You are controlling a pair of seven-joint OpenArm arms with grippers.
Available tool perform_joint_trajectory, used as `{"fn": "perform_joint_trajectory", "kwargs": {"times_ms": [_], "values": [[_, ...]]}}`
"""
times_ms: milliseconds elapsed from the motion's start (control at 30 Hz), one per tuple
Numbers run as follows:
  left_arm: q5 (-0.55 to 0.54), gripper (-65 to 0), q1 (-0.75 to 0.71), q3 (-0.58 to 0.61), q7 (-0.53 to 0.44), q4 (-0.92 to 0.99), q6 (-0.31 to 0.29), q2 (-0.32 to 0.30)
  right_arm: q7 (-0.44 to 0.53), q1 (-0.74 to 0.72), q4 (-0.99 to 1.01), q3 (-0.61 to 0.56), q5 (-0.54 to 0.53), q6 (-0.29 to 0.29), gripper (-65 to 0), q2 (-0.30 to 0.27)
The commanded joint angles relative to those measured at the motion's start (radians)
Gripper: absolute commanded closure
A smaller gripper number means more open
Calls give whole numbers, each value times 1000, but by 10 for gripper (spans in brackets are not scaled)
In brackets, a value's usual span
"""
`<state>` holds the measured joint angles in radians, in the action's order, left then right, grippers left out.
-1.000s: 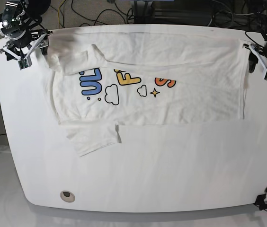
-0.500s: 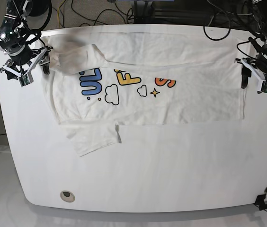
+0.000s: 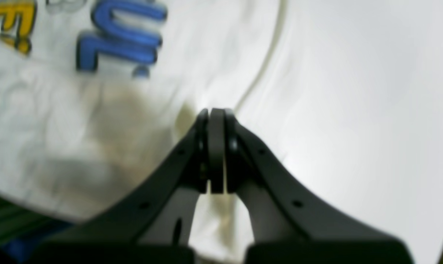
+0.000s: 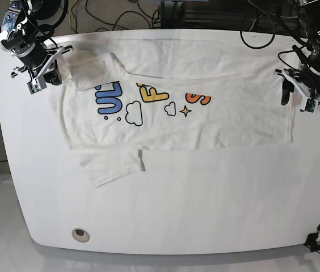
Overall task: Fold the T-shirt properly
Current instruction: 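Open both grippers and lift them off the shirt edge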
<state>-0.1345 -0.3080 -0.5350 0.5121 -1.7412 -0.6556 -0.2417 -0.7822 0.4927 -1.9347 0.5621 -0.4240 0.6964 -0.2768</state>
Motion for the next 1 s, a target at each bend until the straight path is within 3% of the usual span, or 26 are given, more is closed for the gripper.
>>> {"fn": "perform_joint_trajectory", "kwargs": {"times_ms": [0, 333, 567, 833, 967], "values": [[-15, -343, 8, -6, -23, -18, 3, -15, 20, 45, -12, 8, -46, 2, 0, -12], [-15, -343, 11, -4, -22, -19, 3, -15, 20, 30, 179, 8, -62, 2, 0, -22], [-15, -343, 3, -6, -22, -18, 1, -15, 22, -32, 234, 8, -59, 2, 0, -83], [-15, -343, -3, -6, -23, -18, 1, -15, 33, -107, 354, 8, 55, 2, 0, -89], [-15, -343, -3, -6, -23, -18, 1, -15, 102, -108, 418, 5, 58, 2, 0, -91]]}}
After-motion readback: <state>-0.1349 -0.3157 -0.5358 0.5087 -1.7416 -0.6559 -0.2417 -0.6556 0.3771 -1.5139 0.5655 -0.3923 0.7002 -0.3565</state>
